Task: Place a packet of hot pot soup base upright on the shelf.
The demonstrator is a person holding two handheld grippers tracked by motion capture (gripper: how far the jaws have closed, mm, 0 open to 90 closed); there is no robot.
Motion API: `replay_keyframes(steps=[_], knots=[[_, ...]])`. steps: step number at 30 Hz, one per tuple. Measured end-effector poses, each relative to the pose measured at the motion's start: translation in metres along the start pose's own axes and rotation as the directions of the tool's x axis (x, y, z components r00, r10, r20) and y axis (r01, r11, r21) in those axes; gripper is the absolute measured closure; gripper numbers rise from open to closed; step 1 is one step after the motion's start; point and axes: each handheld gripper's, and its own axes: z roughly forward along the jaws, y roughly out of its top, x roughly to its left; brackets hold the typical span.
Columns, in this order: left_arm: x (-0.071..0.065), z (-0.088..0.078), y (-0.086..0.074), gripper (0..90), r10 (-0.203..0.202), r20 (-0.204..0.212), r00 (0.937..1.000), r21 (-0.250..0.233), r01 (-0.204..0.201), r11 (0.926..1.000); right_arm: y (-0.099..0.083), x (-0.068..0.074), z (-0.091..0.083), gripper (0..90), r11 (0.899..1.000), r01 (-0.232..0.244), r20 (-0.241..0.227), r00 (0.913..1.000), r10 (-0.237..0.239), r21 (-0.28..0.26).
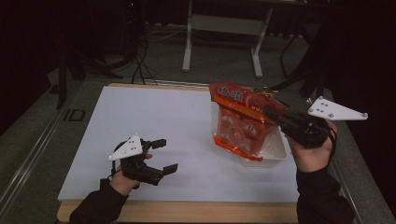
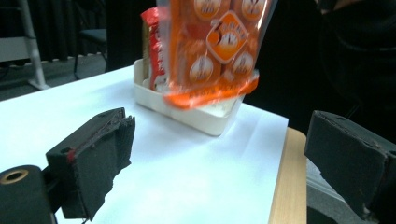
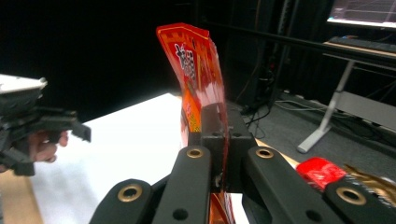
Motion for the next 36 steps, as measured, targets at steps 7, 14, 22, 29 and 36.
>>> replay_keyframes(steps=[7, 14, 22, 29, 36], knots=[[0.000, -0.007, -0.015, 6.7, -0.015, -0.016, 0.9998, 0.025, 0.015, 0.9996, 0.007, -0.017, -0.009, 90.0, 1.000, -0.006, 0.043, 0.9991, 0.007, -0.009], [-0.003, -0.008, -0.027, 6.7, -0.022, -0.022, 0.9995, 0.057, 0.023, 0.9981, 0.008, -0.035, -0.014, 90.0, 1.000, -0.027, 0.091, 0.9955, 0.027, -0.001], [-0.001, -0.011, -0.037, 6.6, -0.049, -0.027, 0.9985, 0.058, 0.050, 0.9970, -0.001, -0.050, -0.016, 90.0, 0.998, -0.055, 0.130, 0.9901, 0.053, 0.012], [0.001, -0.012, -0.044, 6.6, -0.048, -0.047, 0.9977, 0.058, 0.050, 0.9970, -0.011, -0.055, -0.015, 90.0, 0.997, -0.066, 0.136, 0.9888, 0.061, 0.028], [0.003, -0.012, -0.048, 6.6, -0.050, -0.055, 0.9972, 0.060, 0.053, 0.9968, -0.027, -0.064, -0.014, 90.0, 0.994, -0.099, 0.152, 0.9844, 0.089, 0.056]])
